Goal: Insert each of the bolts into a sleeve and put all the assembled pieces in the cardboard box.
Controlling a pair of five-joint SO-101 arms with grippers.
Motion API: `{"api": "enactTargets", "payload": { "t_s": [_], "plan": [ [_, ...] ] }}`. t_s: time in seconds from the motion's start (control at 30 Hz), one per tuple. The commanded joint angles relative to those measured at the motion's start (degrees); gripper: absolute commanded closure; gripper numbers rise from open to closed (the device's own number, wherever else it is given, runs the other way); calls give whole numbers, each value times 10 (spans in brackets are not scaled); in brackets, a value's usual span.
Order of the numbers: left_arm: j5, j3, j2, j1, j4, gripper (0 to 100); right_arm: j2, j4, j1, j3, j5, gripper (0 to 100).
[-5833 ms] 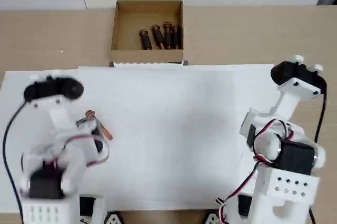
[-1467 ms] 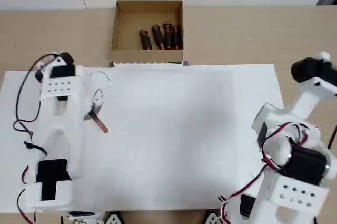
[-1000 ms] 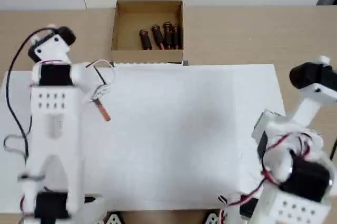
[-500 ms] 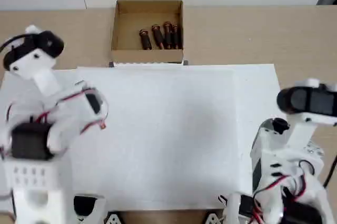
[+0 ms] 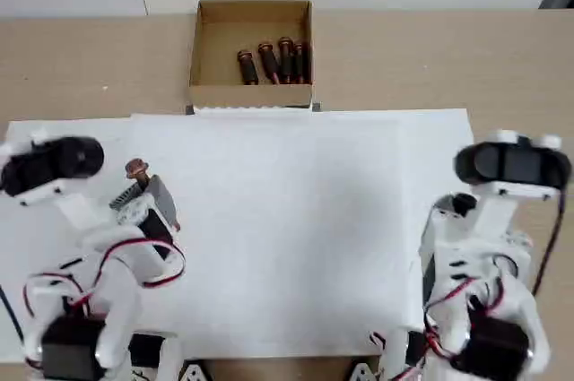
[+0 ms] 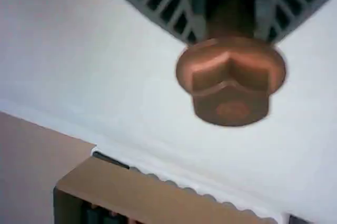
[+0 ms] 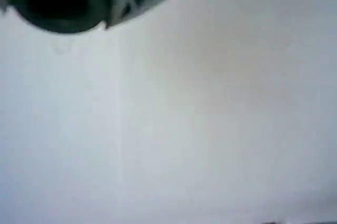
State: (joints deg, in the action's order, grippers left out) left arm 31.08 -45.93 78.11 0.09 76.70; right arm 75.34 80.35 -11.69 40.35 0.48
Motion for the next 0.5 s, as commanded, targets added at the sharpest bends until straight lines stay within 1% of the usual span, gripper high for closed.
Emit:
{"api": "enactTargets", "payload": {
  "t_s": [0.0, 0.1, 0.2, 0.37, 0.47],
  "plan": [
    [-20, -60, 57, 1, -55, 995, 8, -62, 51, 28, 3, 995],
    [-43, -109, 102, -1, -88, 995, 8, -96, 89, 61, 3, 995],
    [-54, -148, 153, 3, -120, 995, 8, -118, 111, 86, 2, 995],
    [-92, -233, 244, 4, -161, 995, 23, -143, 116, 134, 2, 995],
    [-93, -269, 265, 4, -178, 995, 66, -174, 116, 185, 2, 995]
  ]
}}
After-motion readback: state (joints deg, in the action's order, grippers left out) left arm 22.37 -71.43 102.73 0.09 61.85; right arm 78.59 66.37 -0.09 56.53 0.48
